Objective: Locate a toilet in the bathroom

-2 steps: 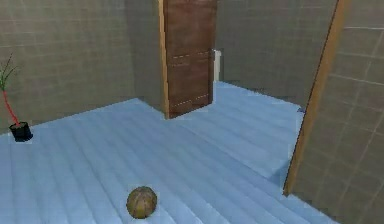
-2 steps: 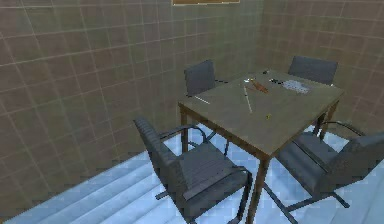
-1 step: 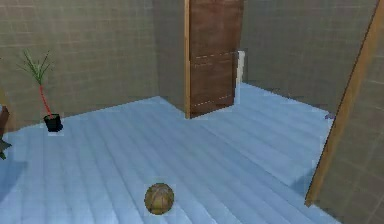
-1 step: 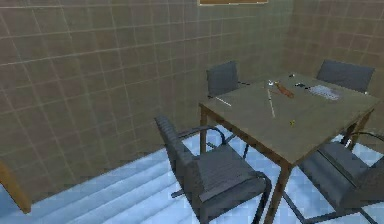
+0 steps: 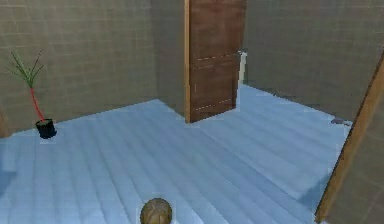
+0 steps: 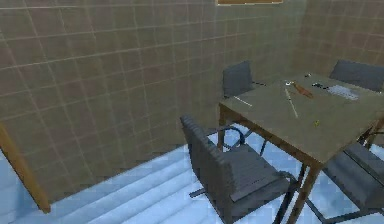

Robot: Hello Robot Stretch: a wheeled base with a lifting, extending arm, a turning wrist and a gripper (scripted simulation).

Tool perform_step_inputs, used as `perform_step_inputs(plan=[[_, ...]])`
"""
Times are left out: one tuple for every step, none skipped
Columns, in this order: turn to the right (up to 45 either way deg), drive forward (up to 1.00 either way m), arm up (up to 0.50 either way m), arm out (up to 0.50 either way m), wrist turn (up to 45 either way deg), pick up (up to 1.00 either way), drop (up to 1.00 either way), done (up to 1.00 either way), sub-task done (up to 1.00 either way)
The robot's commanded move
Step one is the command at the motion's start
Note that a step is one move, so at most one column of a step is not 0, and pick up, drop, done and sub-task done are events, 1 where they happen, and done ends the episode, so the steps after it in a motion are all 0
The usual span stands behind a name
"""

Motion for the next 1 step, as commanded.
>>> perform_step_inputs(plan=[[18.0,0.0,0.0,0.0,0.0,0.0,0.0,0.0,0.0]])
